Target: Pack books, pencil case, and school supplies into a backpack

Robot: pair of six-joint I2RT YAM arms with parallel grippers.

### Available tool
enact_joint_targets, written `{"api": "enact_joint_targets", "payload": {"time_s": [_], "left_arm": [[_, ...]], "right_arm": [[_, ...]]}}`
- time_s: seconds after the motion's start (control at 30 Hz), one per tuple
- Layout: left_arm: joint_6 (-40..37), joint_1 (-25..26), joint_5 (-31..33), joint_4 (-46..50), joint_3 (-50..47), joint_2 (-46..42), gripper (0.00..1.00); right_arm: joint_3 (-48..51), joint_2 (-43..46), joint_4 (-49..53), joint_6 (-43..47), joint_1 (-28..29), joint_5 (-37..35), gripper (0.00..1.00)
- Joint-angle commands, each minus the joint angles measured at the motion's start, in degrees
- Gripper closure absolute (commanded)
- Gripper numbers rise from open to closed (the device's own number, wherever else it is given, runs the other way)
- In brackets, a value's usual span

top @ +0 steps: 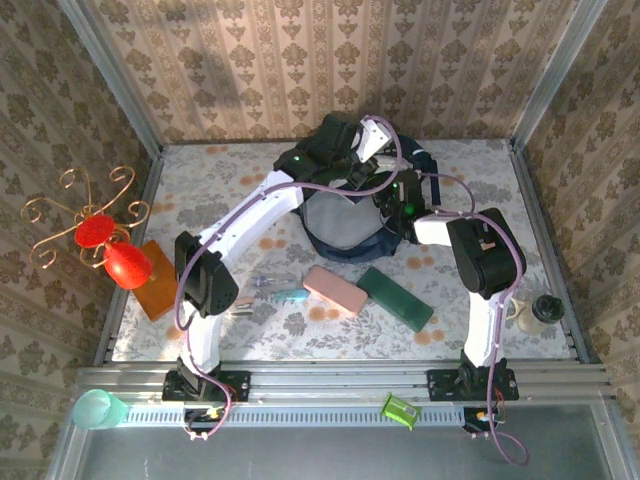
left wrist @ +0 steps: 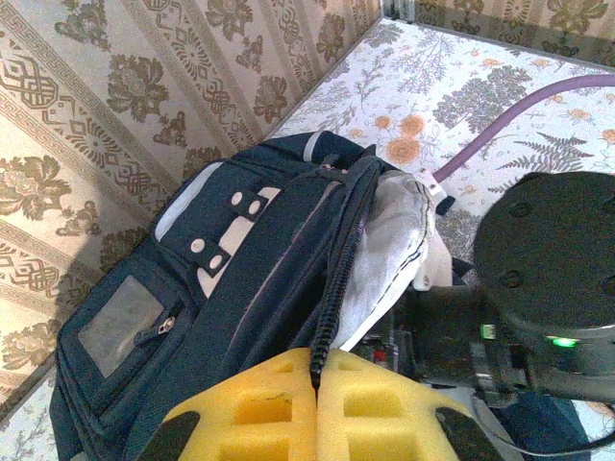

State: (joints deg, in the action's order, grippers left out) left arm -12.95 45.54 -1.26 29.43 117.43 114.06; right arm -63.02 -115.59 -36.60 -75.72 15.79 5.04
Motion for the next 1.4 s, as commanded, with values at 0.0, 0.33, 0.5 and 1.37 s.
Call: {"api": "enact_joint_targets", "payload": {"time_s": [0.0, 0.33, 0.5, 1.37], "left_arm": [[2.0, 0.72, -0.57, -3.46, 3.06, -0.87, 1.0], [2.3, 2.19, 0.81, -1.55, 7.21, 1.51, 1.0], [4.18, 2.53, 3.67, -0.7, 8.26, 2.39, 1.0], [17.92, 0.3, 4.91, -11.69, -8.41, 0.69, 1.0]], "right_arm": [[-2.91, -2.69, 0.56, -0.08, 0.81, -7.32, 0.99], [-9.08, -8.1, -0.4, 0.55, 3.42, -18.03, 0.89], [-12.49, -7.85, 1.9, 3.58, 2.93, -14.26, 0.73], [21.4, 32.92, 26.83, 40.82, -13.08, 28.0, 0.43]]}}
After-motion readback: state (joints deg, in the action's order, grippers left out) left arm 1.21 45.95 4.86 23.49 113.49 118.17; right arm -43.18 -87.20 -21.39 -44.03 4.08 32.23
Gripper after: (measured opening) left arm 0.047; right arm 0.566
